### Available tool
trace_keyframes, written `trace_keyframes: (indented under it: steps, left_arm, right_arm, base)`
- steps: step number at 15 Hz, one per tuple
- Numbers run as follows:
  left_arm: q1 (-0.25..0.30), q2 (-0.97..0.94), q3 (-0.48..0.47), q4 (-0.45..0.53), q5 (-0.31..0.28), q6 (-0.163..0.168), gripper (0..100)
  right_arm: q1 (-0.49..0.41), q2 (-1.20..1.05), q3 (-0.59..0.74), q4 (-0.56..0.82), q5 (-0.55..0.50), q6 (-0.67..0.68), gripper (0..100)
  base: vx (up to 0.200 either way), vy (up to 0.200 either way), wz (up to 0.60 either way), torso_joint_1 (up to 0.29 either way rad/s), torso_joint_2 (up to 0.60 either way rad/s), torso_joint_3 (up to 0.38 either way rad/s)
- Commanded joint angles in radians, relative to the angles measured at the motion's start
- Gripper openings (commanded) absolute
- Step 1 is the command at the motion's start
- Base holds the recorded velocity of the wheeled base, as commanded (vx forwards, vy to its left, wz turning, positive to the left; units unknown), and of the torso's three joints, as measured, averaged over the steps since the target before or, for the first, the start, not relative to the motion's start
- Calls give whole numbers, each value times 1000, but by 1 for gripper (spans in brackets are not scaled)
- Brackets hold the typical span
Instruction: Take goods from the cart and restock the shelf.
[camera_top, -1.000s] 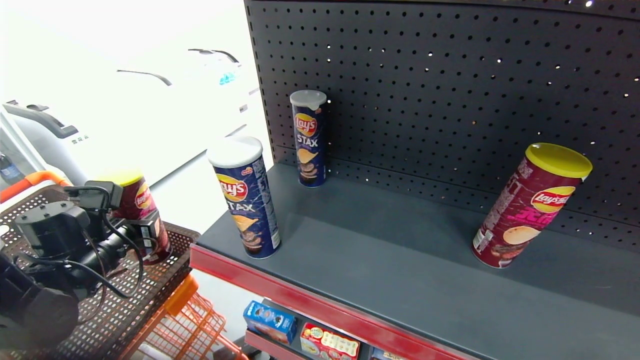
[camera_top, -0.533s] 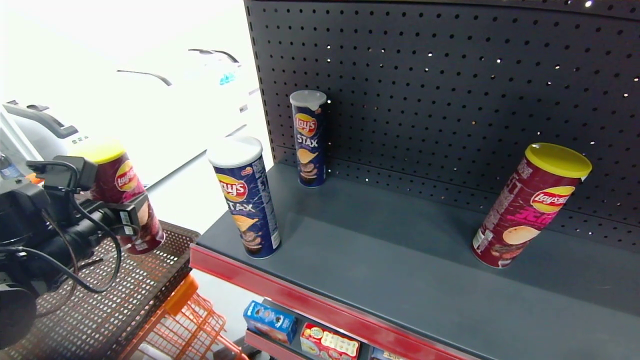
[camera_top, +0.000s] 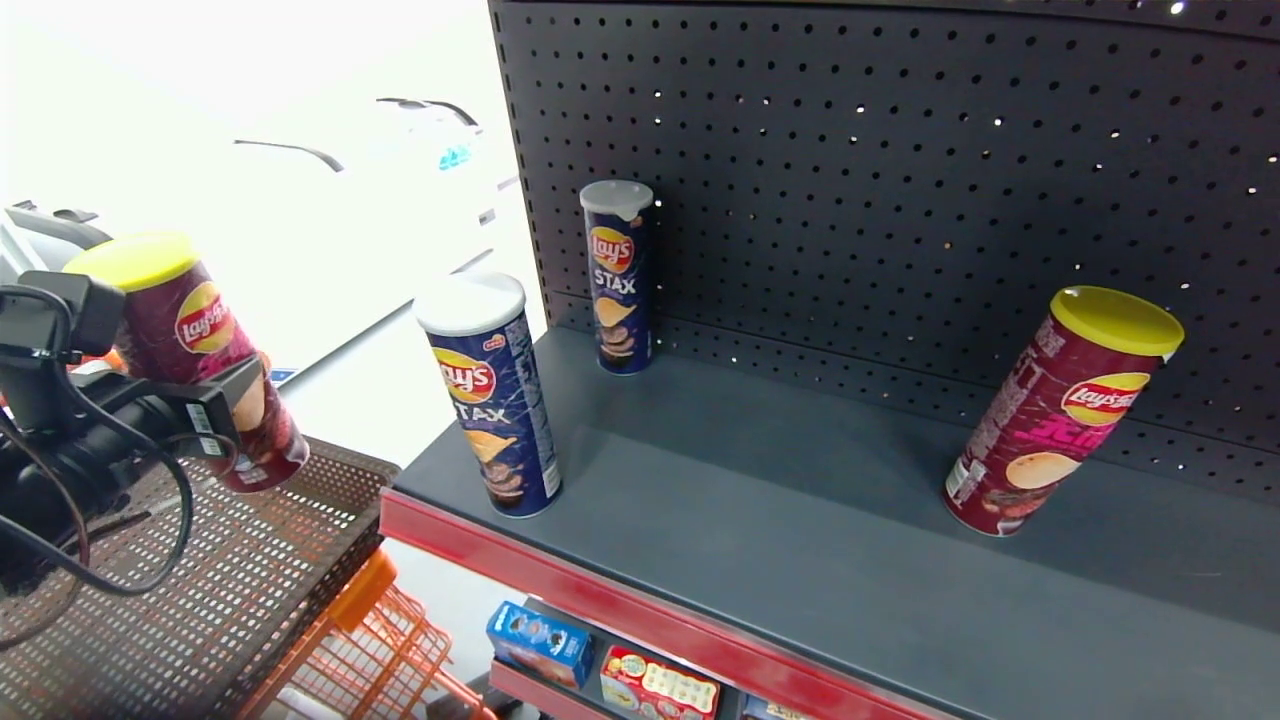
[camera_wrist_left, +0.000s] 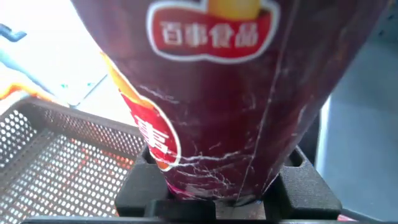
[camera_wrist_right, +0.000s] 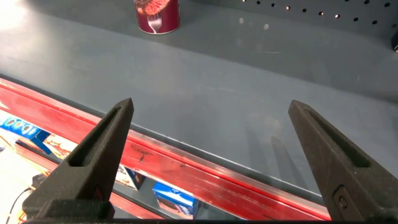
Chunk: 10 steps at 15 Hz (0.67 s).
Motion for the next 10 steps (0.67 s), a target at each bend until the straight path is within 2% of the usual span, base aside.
trace_keyframes:
  steps: [1,2,3,4,7,10]
  left_arm:
    - [-19,-74,15,18,0,0,0]
    - [-31,-94,15,28,0,-2,0]
    - [-91,-140,14,94,2,-2,0]
    - [-117,-160,14,142,3,-5,0]
    - [-185,-187,17,157,3,-6,0]
    - [-222,-199,38,156,3,-9,0]
  right_arm:
    - [0,1,0,0,1,0,100]
    - [0,1,0,0,1,0,100]
    - [0,1,0,0,1,0,100]
    - [0,1,0,0,1,0,100]
    - [0,1,0,0,1,0,100]
    - [0,1,0,0,1,0,100]
  base:
    - [0,0,0,0,0,0]
    - [0,0,0,0,0,0]
    - [0,0,0,0,0,0]
    - [0,0,0,0,0,0]
    - [0,0,0,0,0,0]
    - [0,0,0,0,0,0]
